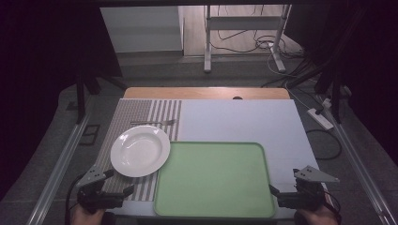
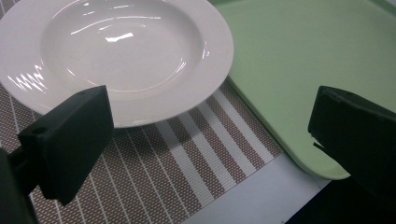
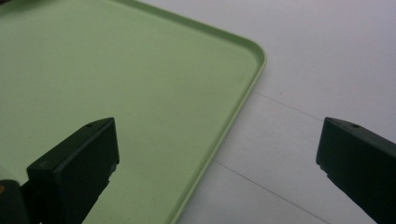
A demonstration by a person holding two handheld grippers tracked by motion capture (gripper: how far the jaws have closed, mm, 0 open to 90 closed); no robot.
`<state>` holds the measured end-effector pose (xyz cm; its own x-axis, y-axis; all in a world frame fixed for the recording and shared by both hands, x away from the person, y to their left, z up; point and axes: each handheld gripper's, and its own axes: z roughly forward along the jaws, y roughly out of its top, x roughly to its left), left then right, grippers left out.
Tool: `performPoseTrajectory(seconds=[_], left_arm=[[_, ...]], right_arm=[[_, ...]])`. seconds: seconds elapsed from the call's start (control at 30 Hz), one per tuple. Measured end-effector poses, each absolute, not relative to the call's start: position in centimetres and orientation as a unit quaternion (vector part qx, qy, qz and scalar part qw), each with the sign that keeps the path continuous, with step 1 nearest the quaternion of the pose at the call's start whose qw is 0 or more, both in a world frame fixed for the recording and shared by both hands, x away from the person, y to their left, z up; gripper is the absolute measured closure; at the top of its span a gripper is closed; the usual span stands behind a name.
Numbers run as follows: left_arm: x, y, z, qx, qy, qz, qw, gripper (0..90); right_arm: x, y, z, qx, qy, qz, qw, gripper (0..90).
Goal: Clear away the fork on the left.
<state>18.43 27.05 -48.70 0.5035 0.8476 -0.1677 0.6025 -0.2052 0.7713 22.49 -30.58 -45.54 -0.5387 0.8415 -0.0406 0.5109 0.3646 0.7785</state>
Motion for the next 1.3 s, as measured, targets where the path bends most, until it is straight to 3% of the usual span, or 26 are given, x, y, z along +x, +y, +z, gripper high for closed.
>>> performPoseTrajectory(seconds=[1.3], left_arm=[[19.5, 26.6, -48.8, 0.777, 0.456, 0.137, 0.413, 0.0]], right_arm=[[22.3, -30.2, -45.6, 0.406, 0.805, 0.367, 0.229, 0.0]])
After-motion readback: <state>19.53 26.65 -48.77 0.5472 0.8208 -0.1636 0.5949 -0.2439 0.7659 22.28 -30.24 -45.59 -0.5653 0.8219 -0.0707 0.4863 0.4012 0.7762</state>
